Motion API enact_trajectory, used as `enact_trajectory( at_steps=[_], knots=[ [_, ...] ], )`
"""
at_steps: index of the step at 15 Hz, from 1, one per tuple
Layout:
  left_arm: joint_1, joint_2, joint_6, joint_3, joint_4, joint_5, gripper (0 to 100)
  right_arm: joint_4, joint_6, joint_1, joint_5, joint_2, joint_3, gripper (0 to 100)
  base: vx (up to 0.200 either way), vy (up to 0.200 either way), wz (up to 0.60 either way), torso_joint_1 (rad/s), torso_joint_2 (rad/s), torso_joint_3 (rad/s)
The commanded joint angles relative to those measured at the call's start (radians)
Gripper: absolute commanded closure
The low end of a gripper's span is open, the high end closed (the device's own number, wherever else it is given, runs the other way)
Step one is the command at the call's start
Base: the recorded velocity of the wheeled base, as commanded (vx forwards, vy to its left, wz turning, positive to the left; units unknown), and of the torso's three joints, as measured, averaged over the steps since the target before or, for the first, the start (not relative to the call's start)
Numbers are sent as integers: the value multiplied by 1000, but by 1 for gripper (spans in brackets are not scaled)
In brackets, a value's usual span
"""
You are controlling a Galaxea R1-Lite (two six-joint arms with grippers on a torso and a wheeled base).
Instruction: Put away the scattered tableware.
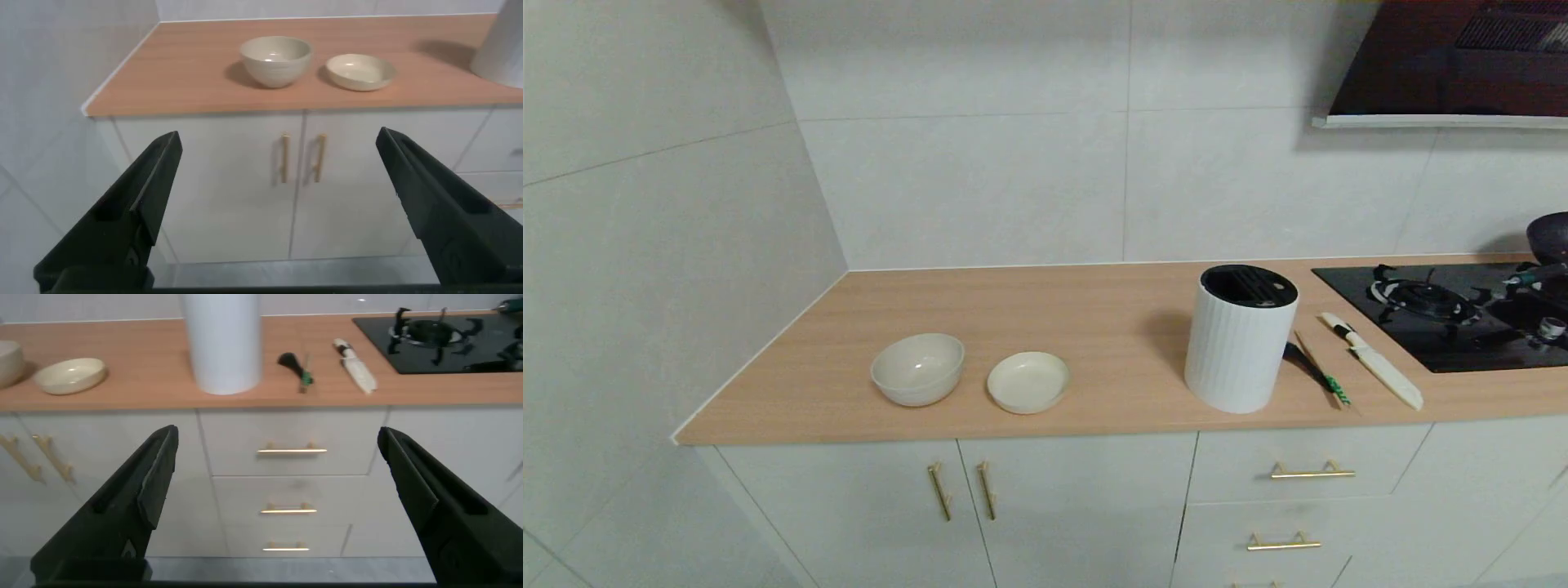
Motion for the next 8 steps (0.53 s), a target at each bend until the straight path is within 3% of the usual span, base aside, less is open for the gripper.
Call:
enact_trajectory(
  at_steps=[1,8],
  knots=[
    [0,0,0,0,0,0,0,0,0,0,0,0,0,0,0,200,0,7,2,2],
    [0,0,0,0,0,0,0,0,0,0,0,0,0,0,0,200,0,-1,6,2]
  ],
)
